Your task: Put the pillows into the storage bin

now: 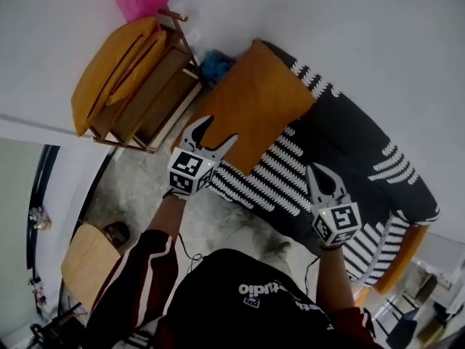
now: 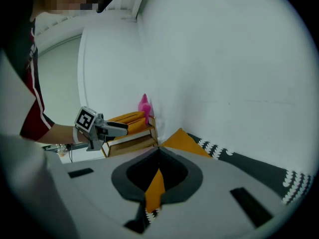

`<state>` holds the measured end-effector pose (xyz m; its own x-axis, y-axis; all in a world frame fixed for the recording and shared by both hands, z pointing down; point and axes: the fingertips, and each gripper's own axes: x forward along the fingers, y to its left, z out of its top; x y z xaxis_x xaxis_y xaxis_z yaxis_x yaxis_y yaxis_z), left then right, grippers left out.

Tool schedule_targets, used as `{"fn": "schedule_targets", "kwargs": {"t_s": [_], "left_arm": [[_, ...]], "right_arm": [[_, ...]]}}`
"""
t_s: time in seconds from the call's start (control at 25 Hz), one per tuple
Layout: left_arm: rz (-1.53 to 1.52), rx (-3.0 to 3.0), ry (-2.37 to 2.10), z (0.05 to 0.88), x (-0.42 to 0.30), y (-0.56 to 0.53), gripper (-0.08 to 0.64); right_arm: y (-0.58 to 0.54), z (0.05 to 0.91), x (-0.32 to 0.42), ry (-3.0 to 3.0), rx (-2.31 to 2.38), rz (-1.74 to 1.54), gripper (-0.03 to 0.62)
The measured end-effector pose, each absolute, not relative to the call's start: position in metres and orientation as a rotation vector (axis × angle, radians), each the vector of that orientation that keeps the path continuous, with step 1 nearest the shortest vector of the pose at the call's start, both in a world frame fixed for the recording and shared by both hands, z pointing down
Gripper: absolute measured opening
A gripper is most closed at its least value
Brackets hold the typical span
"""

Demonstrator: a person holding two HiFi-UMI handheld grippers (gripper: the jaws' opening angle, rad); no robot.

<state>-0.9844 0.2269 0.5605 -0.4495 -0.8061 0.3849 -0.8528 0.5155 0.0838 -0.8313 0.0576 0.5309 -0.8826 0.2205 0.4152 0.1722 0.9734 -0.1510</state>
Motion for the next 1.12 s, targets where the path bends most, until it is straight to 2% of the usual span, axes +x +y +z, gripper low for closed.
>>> {"fn": "schedule_targets", "kwargs": {"t_s": [0.24,0.68,0.8,0.96,1.12], "left_arm": [[0.246,1.407,-2.24,0.64,-1.054,0.213,0.304],[0.341,1.285,-2.032,0.79,-1.138,0.216,0.304],[0.339,1.259,-1.978,0.82,-1.15,0.221,0.304],[0.248,1.273,-1.912,0.848,-1.159,0.219,0.349],[0.158,1.292,-1.828,0.865,-1.158,0.212,0.351]], "right_arm": [[0.049,0.563,-0.844,-2.609,-0.194,0.164,0.003],[0.058,0.609,-0.866,-2.523,-0.161,0.217,0.003],[0.061,0.621,-0.865,-2.502,-0.156,0.226,0.003],[0.065,0.634,-0.861,-2.47,-0.155,0.221,0.003],[0.068,0.641,-0.857,-2.46,-0.153,0.232,0.003]]}}
